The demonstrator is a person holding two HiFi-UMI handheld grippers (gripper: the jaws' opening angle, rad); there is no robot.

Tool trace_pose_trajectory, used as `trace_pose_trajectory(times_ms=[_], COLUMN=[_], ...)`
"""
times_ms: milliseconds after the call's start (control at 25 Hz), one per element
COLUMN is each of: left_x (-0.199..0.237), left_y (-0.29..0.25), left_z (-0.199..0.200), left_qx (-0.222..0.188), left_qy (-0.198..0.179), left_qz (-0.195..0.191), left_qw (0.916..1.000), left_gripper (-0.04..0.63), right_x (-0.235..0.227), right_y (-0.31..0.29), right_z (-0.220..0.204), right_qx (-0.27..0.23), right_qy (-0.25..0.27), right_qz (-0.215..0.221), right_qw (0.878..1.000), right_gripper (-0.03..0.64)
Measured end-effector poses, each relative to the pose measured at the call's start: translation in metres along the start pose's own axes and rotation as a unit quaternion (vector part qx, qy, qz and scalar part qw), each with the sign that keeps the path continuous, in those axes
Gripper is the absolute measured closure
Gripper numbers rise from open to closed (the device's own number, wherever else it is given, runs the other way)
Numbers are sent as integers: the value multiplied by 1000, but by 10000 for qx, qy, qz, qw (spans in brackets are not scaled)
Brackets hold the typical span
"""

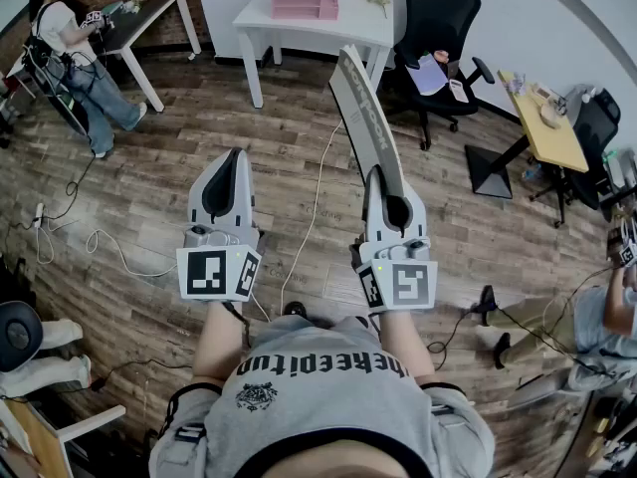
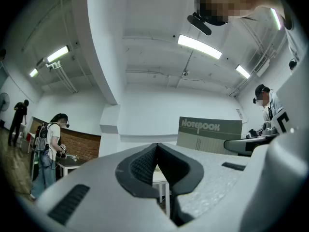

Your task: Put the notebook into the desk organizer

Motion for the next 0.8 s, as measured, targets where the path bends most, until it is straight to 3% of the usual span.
trace_pose_trajectory(times_ms=[800], left_x=[51], left_y=[7], left_z=[-27], left_qx=[-106], left_qy=[-133], left_qz=[-143], left_qw=[9998], left_gripper=[591], right_x=[37], right_y=[-26], right_z=[-27], right_qx=[-34], right_qy=[57], right_qz=[-74], right_qw=[10000], right_gripper=[607])
Point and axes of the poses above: the fingertips, and each gripper's own axes: y backward along the fingers, x to its left, z out of its top, the point moved 6 cm from there along y, backward along the fingers, and after that the axes turned 15 degrees about -y, right-handed, at the moved point
